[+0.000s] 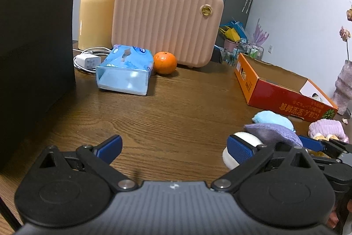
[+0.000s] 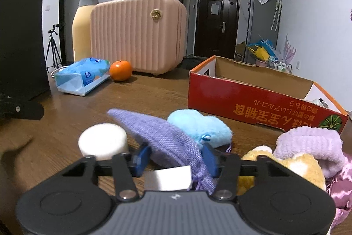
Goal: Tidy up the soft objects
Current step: 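Grasp the lavender drawstring pouch with the right tool and lift it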
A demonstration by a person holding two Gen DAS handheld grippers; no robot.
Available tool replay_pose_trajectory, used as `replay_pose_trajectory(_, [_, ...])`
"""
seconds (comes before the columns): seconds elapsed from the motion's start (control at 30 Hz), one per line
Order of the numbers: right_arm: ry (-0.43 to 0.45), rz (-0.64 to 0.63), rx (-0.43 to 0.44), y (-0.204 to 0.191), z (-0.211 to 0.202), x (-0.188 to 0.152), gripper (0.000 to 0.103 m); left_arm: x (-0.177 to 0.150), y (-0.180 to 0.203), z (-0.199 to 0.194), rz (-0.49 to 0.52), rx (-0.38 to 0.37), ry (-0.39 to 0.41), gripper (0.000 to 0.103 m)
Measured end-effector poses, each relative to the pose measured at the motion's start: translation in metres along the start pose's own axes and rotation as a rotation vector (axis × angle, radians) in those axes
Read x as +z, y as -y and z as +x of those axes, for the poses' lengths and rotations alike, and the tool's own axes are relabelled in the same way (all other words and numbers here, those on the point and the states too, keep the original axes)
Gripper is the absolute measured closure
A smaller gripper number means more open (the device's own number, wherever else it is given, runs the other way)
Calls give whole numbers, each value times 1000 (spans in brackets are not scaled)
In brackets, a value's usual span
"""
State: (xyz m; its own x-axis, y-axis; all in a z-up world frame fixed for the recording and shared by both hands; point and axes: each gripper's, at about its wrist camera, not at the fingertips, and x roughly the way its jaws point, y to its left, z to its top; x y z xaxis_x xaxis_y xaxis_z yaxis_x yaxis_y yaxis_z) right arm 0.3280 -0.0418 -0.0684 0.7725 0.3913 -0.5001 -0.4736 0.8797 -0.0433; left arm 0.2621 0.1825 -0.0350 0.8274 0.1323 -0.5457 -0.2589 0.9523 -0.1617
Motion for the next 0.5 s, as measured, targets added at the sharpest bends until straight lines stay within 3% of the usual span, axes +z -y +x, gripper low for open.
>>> replay_pose_trajectory(0.1, [14, 9, -10, 2, -2, 0, 76, 1, -1, 3, -9, 11, -2, 0])
replay_pose_trajectory(0.3, [73, 14, -44, 4, -14, -1, 93, 2, -4, 6, -27, 16, -6, 0])
replay_pose_trajectory(0.5, [140, 13, -69, 5, -30, -2, 95, 0, 0, 3, -11, 22, 20, 0])
